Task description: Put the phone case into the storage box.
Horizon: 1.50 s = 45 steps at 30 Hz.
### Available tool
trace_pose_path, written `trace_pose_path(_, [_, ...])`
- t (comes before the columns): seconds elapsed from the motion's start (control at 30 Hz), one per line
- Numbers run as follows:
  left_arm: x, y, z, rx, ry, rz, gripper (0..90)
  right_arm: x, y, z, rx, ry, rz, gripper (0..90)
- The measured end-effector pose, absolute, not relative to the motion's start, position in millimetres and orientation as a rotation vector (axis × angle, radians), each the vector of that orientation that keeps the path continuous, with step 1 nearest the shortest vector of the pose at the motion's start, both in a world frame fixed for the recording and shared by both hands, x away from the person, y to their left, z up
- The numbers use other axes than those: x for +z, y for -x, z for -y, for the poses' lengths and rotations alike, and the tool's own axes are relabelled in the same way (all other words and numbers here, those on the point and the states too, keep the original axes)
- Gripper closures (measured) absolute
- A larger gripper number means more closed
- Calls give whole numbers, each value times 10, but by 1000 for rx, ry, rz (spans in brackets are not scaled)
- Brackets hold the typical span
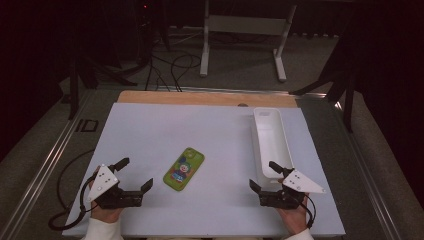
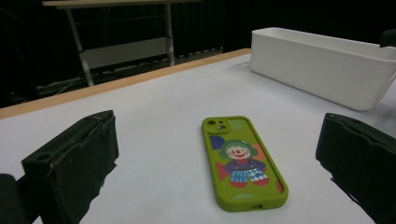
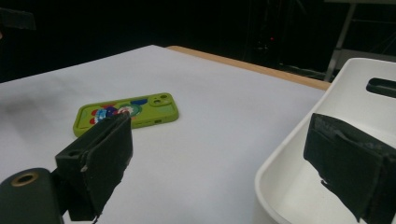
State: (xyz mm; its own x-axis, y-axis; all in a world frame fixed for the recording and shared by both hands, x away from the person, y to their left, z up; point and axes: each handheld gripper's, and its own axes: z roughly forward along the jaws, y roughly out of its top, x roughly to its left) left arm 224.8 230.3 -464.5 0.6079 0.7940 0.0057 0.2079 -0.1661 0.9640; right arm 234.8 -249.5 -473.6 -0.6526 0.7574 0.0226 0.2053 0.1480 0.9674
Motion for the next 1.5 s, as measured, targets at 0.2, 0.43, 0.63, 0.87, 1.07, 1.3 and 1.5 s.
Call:
trace_pose_path(0.2, [-4637, -2263, -2312, 641, -1706, -847, 0, -4738, -2340, 2518, 1525, -918, -1947, 80])
trace_pose_path(0.43, [-4618, -2274, -2318, 625, -1718, -859, 0, -4739, -2341, 2519, 1521, -922, -1947, 81])
trace_pose_path(0.63, [-4612, -2284, -2309, 606, -1743, -871, 0, -4740, -2341, 2519, 1515, -922, -1946, 80])
trace_pose_path(0.87, [-4590, -2304, -2280, 603, -1773, -897, 0, -4738, -2344, 2519, 1510, -927, -1944, 80])
trace_pose_path(1.07, [-4557, -2349, -2262, 584, -1808, -935, 0, -4733, -2360, 2528, 1503, -931, -1944, 80])
trace_pose_path(1.3, [-4484, -2376, -2204, 568, -1855, -968, 0, -4731, -2369, 2538, 1496, -930, -1942, 81])
trace_pose_path(1.5, [-4421, -2409, -2127, 559, -1922, -987, 0, -4744, -2380, 2513, 1492, -924, -1954, 81])
